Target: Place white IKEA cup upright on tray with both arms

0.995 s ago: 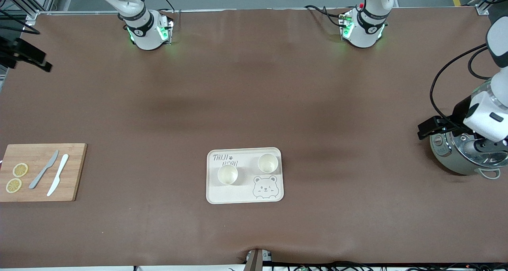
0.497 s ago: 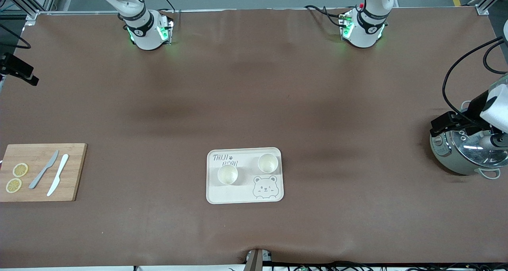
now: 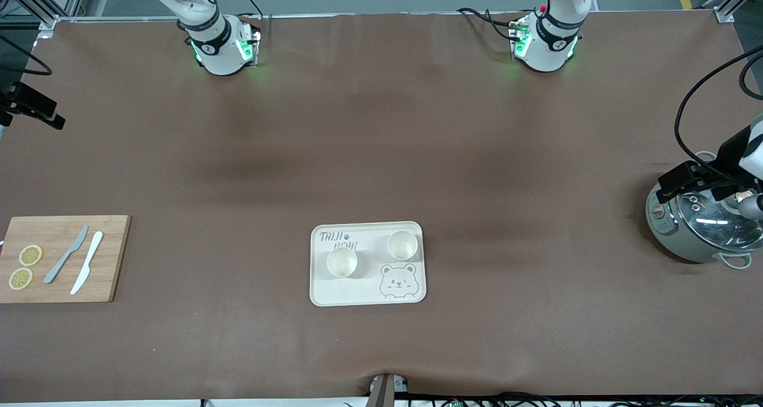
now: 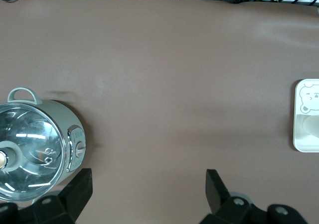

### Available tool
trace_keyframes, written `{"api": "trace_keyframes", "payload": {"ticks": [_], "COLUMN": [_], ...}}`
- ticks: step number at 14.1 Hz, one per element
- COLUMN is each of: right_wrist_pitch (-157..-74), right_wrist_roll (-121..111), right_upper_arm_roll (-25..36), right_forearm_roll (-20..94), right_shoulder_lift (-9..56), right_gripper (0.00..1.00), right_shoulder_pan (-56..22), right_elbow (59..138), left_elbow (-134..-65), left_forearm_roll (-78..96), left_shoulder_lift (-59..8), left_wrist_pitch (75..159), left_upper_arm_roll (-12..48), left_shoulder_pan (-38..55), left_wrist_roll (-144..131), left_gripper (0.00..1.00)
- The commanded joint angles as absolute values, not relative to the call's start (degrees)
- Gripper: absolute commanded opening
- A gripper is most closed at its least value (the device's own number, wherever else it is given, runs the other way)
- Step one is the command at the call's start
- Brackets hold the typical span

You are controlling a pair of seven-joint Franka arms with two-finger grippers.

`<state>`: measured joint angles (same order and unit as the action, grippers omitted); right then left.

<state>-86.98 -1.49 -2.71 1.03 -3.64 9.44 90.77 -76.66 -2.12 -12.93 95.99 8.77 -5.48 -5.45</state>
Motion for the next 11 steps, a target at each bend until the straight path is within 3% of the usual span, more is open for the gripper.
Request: {"api": "trace_keyframes", "payload": {"ticks": [1,11], "right_wrist_pitch": [-87.63,-86.92], "right_wrist_roll": [-2.37,-2.37], "right_upper_arm_roll": [-3.43,-3.43], "right_forearm_roll": [1.41,1.23], "right_shoulder_lift": [-4.57,-3.96], "right_gripper": [1.00,1.00], "right_shoulder_pan": [10.63,10.98], "right_elbow": [91.41,90.79], "left_elbow": [-74.71,-74.36], "left_forearm_roll": [-2.29,-2.55], "left_shoulder_lift": [-12.48,-12.57], "left_wrist_pitch": [94.13,93.16], "left_upper_arm_roll": [8.96,8.79], "left_shoulder_pan": [-5.71,-5.45], "left_wrist_roll": [-4.39,-4.39], "left_gripper": [1.00,1.00]}}
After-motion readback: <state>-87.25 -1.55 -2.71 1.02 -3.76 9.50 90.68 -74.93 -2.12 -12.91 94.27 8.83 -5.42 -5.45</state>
